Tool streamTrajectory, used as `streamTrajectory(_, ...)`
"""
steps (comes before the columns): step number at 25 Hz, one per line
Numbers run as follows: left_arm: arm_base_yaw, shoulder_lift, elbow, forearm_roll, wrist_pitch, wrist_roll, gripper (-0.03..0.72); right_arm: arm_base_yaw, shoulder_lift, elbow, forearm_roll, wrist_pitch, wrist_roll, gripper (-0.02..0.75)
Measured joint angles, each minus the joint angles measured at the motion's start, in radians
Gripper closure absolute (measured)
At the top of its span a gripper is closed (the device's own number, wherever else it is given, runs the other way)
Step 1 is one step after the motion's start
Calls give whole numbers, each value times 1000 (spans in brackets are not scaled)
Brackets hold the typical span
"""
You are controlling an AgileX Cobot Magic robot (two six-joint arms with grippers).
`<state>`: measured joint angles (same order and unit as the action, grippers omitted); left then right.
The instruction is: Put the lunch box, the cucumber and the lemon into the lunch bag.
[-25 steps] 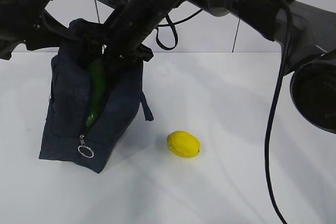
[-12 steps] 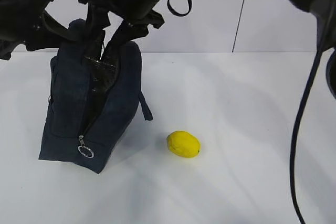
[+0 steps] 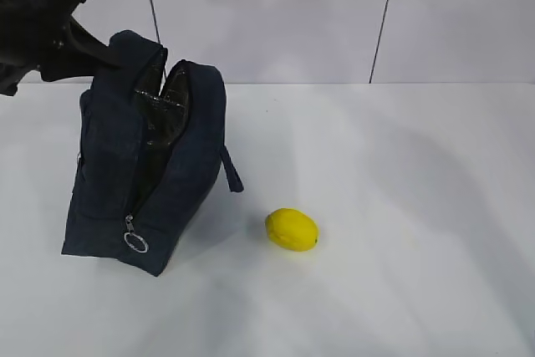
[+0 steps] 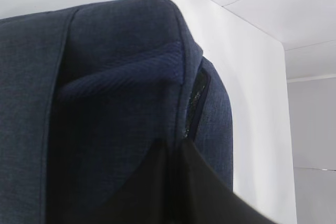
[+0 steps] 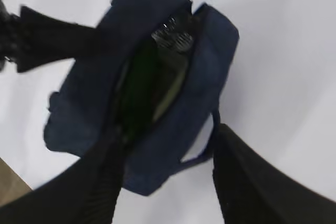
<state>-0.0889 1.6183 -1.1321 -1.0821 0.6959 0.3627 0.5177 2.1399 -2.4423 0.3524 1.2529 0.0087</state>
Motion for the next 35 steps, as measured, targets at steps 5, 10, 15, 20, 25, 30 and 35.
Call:
streamTrajectory(5, 0, 0, 0, 1, 0, 5, 678, 0, -86, 86, -39, 1, 0, 305)
streamTrajectory(10, 0, 0, 0, 1, 0, 14, 678, 0, -188, 324, -93, 1, 2, 307)
streamTrajectory(15, 0, 0, 0, 1, 2, 19, 678, 0, -287, 548, -171, 1, 2, 307)
streamTrajectory(20, 0, 0, 0, 1, 7, 25, 678, 0, -369, 744, -243, -1, 2, 309)
streamTrajectory(25, 0, 0, 0, 1, 18, 35, 678, 0, -432, 919, -255, -9, -30, 310)
streamTrajectory(30, 0, 0, 0, 1, 25, 43, 678, 0, -492, 1112, -235, -113, -129, 311)
streamTrajectory(35, 0, 0, 0, 1, 29, 47, 678, 0, -541, 1274, -169, -348, -351, 314)
